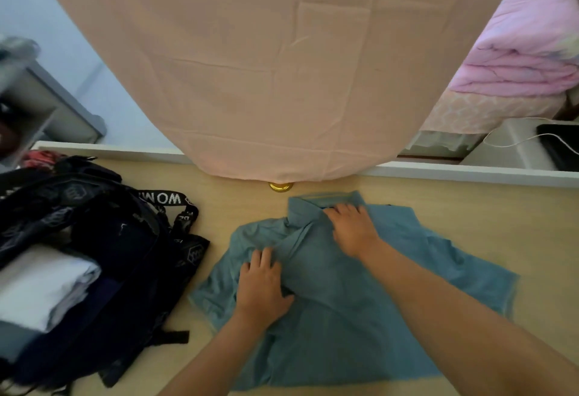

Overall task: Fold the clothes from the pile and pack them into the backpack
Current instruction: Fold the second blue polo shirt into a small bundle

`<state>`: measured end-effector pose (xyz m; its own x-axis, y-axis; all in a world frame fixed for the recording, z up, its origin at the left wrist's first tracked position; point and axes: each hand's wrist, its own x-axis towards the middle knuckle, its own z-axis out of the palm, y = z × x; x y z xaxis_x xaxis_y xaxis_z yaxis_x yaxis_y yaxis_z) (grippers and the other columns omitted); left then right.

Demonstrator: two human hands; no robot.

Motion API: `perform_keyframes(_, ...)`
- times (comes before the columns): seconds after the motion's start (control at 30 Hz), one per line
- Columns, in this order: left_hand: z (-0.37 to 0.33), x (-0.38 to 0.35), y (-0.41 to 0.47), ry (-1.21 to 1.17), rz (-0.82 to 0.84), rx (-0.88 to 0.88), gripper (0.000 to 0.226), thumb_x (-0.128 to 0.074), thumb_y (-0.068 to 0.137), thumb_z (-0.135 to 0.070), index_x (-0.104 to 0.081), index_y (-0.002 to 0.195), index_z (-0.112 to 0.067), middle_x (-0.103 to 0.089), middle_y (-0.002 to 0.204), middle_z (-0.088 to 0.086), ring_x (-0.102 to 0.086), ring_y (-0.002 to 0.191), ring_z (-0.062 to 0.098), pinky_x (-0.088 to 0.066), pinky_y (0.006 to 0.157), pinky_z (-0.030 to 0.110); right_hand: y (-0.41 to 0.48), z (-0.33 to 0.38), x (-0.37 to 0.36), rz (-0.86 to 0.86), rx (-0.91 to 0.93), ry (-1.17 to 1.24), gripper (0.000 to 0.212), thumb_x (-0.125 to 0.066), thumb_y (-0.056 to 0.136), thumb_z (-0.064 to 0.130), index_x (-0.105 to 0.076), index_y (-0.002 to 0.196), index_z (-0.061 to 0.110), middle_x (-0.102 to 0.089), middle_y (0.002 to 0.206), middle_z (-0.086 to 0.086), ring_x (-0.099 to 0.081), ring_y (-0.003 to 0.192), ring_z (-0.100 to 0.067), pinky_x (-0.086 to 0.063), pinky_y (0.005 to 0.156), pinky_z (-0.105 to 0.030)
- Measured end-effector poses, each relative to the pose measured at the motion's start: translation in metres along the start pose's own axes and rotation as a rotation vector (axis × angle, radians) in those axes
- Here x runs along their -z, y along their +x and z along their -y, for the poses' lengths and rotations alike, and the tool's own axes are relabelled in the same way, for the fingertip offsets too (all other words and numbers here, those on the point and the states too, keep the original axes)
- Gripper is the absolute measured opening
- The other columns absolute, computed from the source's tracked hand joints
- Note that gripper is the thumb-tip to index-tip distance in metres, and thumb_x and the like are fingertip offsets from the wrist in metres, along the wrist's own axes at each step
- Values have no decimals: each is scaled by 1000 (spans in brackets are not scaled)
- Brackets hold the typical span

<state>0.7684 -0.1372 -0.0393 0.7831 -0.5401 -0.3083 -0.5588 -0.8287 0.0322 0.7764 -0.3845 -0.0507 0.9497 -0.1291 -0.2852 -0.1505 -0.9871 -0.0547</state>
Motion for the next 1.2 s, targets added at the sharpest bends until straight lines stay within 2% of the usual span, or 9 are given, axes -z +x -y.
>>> perform_keyframes(0.2,32,24,9,-75,57,117,30,-50,84,-10,-47,113,-17,-55,116,7,-53,109,27,-43,85,35,7,-8,-1,-112,40,78,20,-69,79,14,-70,95,26,-62,101,-4,-58,105,-28,-16,116,-58)
perform_keyframes(0.3,48,44,21,-151,68,173,31,-47,84,-8,-51,113,-18,-66,103,7,-64,98,30,-50,75,36,5,-11,3,-130,15,165,8,-61,82,22,-58,87,26,-61,84,7,-59,89,-20,-9,117,-50)
perform_keyframes(0.4,67,68,54,-378,89,261,37,-48,84,-11,-57,119,-22,-68,109,6,-63,101,30,-46,76,31,9,-14,10,-281,-26,182,13,-59,80,12,-55,90,20,-61,75,1,-60,82,-28,-22,111,-53)
perform_keyframes(0.53,84,85,95,-423,62,249,37,-54,89,-17,-52,126,-20,-62,120,7,-57,108,28,-47,89,38,17,-11,23,-385,-139,72,43,-56,70,-3,-59,108,15,-63,93,-9,-60,93,-35,-30,104,-59)
perform_keyframes(0.67,81,73,80,-575,-378,257,37,-58,94,-23,-53,130,-13,-60,123,7,-56,111,29,-46,93,43,9,3,19,-348,-144,-25,70,-58,64,1,-51,133,12,-53,123,-16,-49,118,-39,-29,108,-64)
perform_keyframes(0.77,84,46,36,-674,-492,223,25,-54,92,-7,-59,116,-12,-60,113,4,-57,103,23,-48,90,38,-12,24,-7,-221,45,-26,72,-69,65,8,-53,134,17,-49,138,-18,-47,126,-39,-35,108,-60)
perform_keyframes(0.93,89,-4,-55,-726,-415,347,10,-59,92,-13,-51,92,-19,-50,88,-6,-52,76,11,-43,68,29,-42,51,-32,128,63,-44,66,-44,97,24,-17,157,27,1,166,-10,-1,153,-30,-5,121,-53)
perform_keyframes(1.1,87,-32,-105,-644,-137,580,39,-64,85,-53,-47,75,-19,-55,71,-1,-55,67,22,-35,57,31,-77,88,-44,-88,114,52,64,-64,76,19,-52,139,19,-44,147,-16,-45,134,-35,-39,108,-51)
perform_keyframes(1.2,83,-46,-123,-698,-66,567,36,-64,84,-50,-54,73,-17,-61,69,-1,-57,66,20,-39,55,32,-111,110,-49,-152,279,168,48,-56,75,37,-57,120,23,-55,113,-5,-57,103,-25,-49,86,-38)
